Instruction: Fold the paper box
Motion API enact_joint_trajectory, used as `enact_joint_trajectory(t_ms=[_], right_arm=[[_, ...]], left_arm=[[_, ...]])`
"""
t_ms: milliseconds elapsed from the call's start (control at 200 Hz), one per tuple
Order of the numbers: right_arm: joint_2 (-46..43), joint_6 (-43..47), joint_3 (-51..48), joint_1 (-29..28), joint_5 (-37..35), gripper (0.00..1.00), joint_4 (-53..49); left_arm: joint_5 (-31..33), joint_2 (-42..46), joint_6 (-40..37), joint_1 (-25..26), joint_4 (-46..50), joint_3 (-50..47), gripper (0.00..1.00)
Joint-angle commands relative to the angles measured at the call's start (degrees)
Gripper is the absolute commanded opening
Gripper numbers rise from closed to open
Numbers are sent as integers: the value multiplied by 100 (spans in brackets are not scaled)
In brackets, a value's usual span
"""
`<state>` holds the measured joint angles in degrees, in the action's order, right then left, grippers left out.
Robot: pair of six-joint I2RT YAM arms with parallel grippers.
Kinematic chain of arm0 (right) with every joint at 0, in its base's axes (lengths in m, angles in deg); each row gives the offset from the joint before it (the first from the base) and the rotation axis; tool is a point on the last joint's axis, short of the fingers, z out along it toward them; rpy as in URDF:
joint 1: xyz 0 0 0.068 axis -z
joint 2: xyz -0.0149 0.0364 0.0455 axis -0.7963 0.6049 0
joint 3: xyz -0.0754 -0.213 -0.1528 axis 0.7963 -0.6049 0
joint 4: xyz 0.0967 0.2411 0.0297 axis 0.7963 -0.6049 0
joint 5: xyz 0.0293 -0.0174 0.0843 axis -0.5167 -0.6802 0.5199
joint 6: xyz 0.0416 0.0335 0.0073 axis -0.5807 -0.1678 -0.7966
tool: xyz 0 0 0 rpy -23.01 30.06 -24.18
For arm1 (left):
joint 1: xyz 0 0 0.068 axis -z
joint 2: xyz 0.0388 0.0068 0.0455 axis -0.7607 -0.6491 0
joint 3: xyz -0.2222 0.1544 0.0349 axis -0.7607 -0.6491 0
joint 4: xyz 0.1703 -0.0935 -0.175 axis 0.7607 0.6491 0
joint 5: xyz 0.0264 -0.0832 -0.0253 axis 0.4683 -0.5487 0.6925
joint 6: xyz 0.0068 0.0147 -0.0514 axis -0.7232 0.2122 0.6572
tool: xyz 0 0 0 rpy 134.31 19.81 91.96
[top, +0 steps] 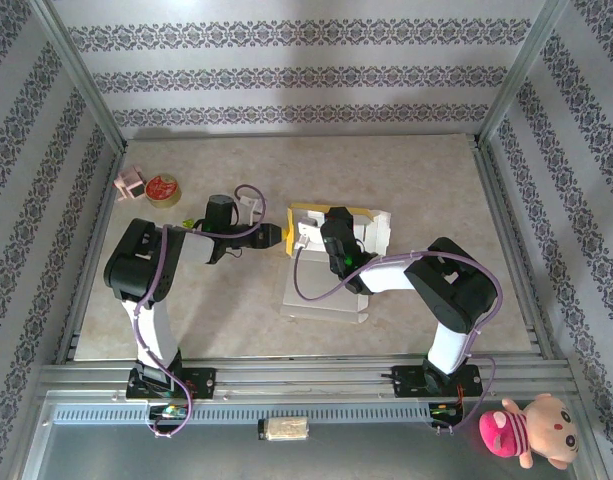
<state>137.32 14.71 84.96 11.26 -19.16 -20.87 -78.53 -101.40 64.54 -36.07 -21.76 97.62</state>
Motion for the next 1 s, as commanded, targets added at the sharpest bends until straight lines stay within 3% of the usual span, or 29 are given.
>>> enact_joint_trajectory(t_ms=[0,290,745,999], right_arm=[[45,141,-93,-56,-143,2,143],[63,172,-58,-59,-141,2,171],[-64,214,52,-105,-61,2,268],[-228,173,109,-155,11,2,144]], left_arm=[[-325,233,57,73,-953,38,41],[-221,-59,-2,80,-755,355,43],[213,9,-1437,220,1009,774,43],[650,-111,-1778,319,1434,1030,35]])
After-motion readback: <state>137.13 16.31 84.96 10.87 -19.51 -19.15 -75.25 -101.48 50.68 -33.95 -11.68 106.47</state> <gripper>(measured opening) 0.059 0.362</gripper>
